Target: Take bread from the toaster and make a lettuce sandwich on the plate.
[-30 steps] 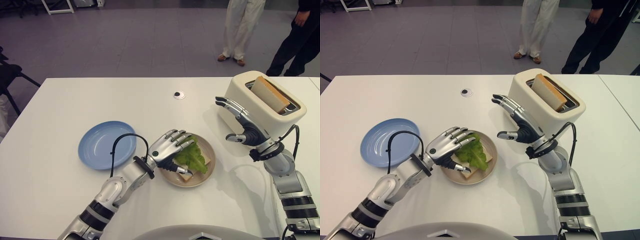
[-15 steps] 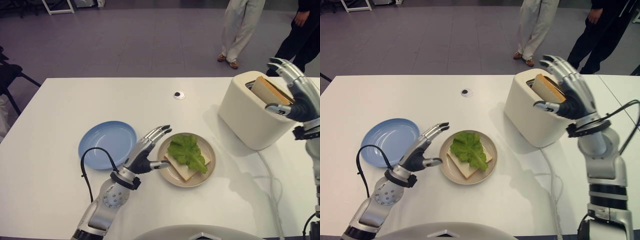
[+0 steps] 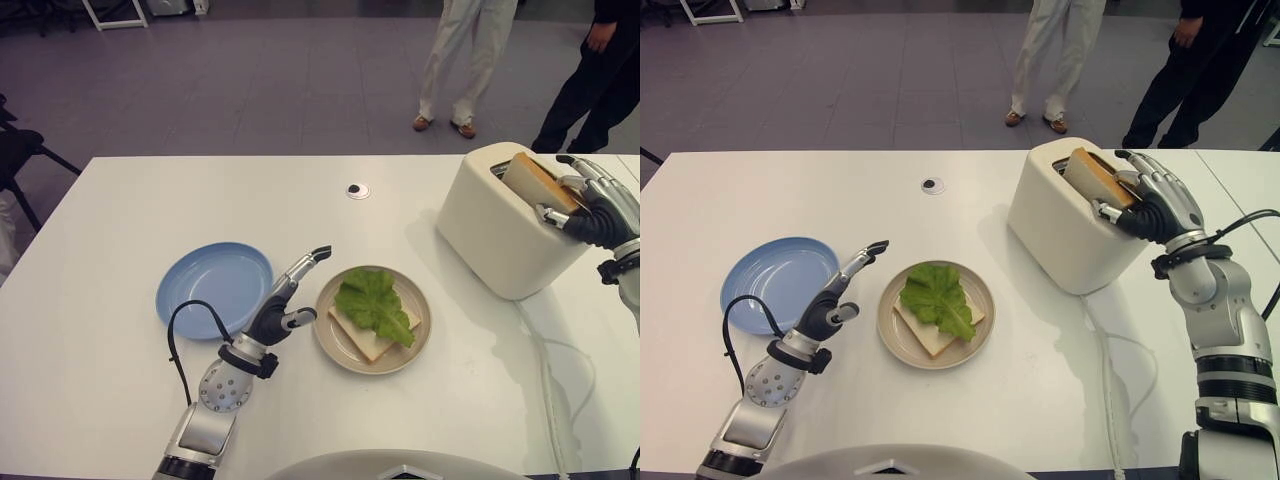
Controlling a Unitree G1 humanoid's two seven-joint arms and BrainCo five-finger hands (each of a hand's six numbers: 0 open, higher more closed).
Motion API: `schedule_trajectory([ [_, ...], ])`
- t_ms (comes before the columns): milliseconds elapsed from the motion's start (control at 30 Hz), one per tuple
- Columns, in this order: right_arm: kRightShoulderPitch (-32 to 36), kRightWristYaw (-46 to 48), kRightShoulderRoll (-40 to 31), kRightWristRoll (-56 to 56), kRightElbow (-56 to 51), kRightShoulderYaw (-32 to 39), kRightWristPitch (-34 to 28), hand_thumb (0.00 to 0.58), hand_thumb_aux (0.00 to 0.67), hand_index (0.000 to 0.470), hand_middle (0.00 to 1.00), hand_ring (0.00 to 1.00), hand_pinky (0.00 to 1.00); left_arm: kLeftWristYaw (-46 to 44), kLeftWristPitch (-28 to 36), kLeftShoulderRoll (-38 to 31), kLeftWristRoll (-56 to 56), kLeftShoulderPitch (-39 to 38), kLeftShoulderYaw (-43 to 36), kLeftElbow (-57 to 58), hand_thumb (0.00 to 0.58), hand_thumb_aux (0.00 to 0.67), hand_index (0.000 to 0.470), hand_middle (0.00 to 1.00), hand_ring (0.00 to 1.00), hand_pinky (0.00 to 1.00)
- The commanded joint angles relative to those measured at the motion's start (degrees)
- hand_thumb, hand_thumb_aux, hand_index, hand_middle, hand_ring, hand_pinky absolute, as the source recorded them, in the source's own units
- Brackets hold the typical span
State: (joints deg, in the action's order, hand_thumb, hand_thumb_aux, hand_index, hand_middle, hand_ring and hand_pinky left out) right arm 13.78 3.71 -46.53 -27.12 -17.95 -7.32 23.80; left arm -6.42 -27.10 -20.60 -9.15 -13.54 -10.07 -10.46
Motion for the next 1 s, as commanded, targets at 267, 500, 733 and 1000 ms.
schedule_trajectory([
  [267, 1.34, 1.68, 2.53, 8.90, -0.07, -0.84, -0.03, 0.580, 0.670, 0.470, 0.00, 0.00, 0.00, -0.73, -0.35, 0.51, -2.91, -0.32, 0.82, 0.98, 0.000, 0.000, 0.000, 0.00, 0.00, 0.00],
  [500, 8.20, 1.64, 4.86, 28.66, 3.90, -13.21, -1.41, 0.580, 0.670, 0.470, 0.00, 0.00, 0.00, -0.64, -0.80, 1.09, -2.37, -0.10, 1.78, 1.41, 0.000, 0.000, 0.000, 0.00, 0.00, 0.00],
  [733, 1.15, 12.07, 8.28, 37.47, 25.71, -5.69, -1.33, 0.580, 0.670, 0.470, 0.00, 0.00, 0.00, -1.03, -1.33, 1.46, -1.92, 0.13, 2.70, 2.23, 0.000, 0.000, 0.000, 0.00, 0.00, 0.00],
  [1000, -4.45, 18.24, 12.77, 24.05, 29.97, 9.19, -0.23, 0.580, 0.670, 0.470, 0.00, 0.00, 0.00, -1.42, -1.63, 1.82, -1.71, 0.39, 3.16, 2.84, 0.000, 0.000, 0.000, 0.00, 0.00, 0.00],
])
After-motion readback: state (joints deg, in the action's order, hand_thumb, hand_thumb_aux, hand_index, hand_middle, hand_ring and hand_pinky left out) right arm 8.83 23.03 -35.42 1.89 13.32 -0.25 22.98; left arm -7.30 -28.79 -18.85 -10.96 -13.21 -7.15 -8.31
